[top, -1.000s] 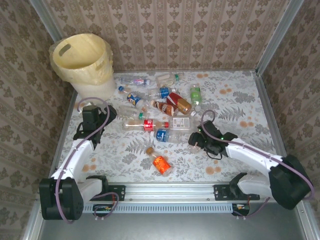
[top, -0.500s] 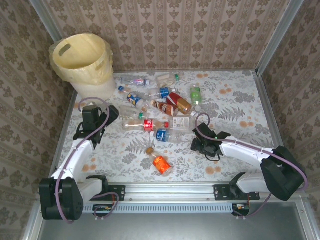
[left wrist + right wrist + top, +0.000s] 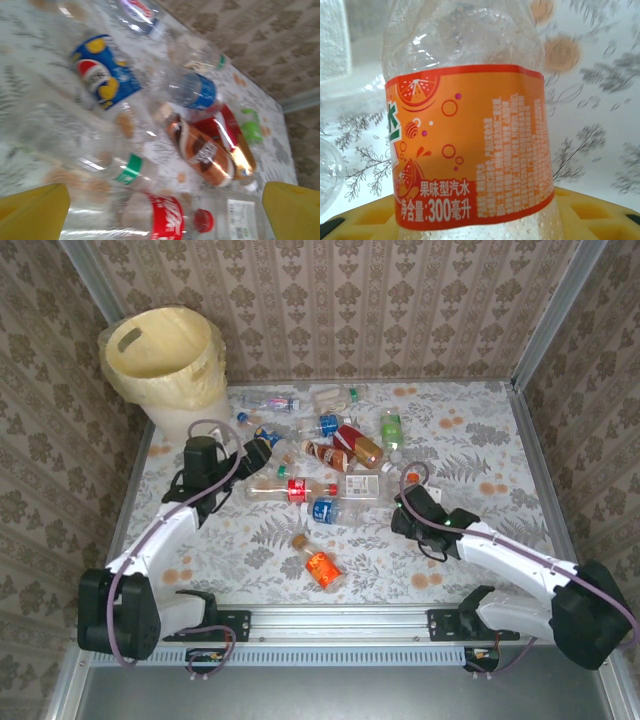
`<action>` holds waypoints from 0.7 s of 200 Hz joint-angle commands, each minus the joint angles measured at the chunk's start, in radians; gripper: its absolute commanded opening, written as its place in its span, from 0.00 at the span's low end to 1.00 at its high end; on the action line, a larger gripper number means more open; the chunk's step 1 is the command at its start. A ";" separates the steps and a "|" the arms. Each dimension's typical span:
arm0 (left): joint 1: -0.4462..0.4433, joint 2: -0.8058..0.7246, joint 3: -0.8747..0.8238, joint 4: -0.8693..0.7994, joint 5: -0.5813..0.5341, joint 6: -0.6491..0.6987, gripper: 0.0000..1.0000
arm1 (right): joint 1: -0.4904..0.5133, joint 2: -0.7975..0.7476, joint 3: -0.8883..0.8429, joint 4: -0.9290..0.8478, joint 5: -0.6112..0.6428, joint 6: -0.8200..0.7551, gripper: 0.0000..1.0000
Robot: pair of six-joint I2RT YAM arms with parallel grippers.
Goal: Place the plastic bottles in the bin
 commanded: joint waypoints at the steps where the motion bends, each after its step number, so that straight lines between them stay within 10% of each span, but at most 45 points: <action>1: -0.047 0.037 0.059 0.113 0.117 0.020 1.00 | 0.003 -0.057 0.076 0.014 0.129 -0.218 0.52; 38: -0.130 0.104 0.134 0.176 0.199 0.049 1.00 | 0.003 -0.041 0.174 0.213 -0.017 -0.408 0.51; 140: -0.320 0.290 0.288 0.315 0.321 0.047 1.00 | 0.004 0.161 0.157 0.757 -0.443 -0.313 0.53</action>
